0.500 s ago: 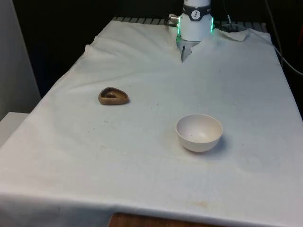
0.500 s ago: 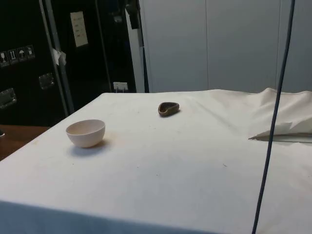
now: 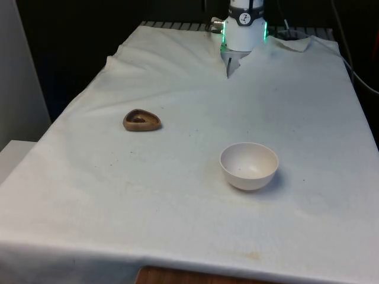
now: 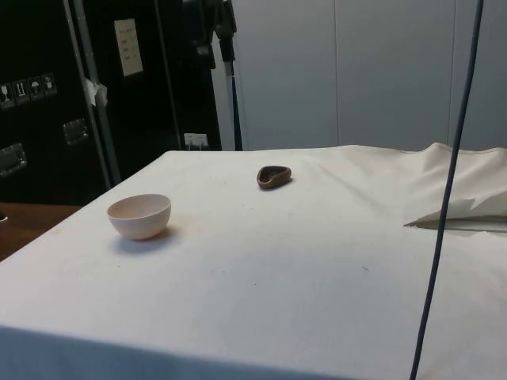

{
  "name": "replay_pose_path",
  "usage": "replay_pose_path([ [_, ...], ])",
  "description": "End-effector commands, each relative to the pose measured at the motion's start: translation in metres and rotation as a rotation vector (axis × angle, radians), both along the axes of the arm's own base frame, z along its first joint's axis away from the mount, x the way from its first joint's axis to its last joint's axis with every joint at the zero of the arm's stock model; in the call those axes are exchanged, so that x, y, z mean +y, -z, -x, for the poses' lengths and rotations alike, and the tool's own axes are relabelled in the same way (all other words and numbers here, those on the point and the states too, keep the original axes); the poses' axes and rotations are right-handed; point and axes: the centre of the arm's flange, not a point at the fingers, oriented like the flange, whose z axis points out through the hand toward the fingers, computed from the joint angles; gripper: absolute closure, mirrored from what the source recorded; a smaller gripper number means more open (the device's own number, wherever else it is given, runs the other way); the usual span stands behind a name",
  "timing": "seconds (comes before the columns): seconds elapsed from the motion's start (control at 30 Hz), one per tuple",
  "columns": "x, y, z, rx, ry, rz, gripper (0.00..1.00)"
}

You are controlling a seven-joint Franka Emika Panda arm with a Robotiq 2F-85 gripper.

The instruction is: Pour the coffee beans from the cup into the bowl.

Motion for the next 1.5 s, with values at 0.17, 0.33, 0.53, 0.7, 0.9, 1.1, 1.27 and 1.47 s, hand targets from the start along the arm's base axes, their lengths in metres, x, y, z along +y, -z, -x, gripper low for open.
replay_pose_path([
  [0.17,-0.016,0.009,0.005,-0.022,-0.001,0.009,0.00],
  [0.33,-0.030,0.017,0.009,-0.030,-0.003,0.009,0.00],
  [0.53,-0.046,0.029,0.014,-0.034,-0.006,0.007,0.00],
  [0.7,-0.056,0.038,0.017,-0.031,-0.006,0.004,0.00],
  [0.9,-0.071,0.056,0.021,-0.054,-0.016,0.013,0.00],
  [1.1,-0.081,0.070,0.022,-0.067,-0.019,0.020,0.00],
  [1.27,-0.093,0.087,0.022,-0.075,-0.015,0.026,0.00],
  [1.47,-0.112,0.102,0.023,-0.075,-0.013,0.032,0.00],
])
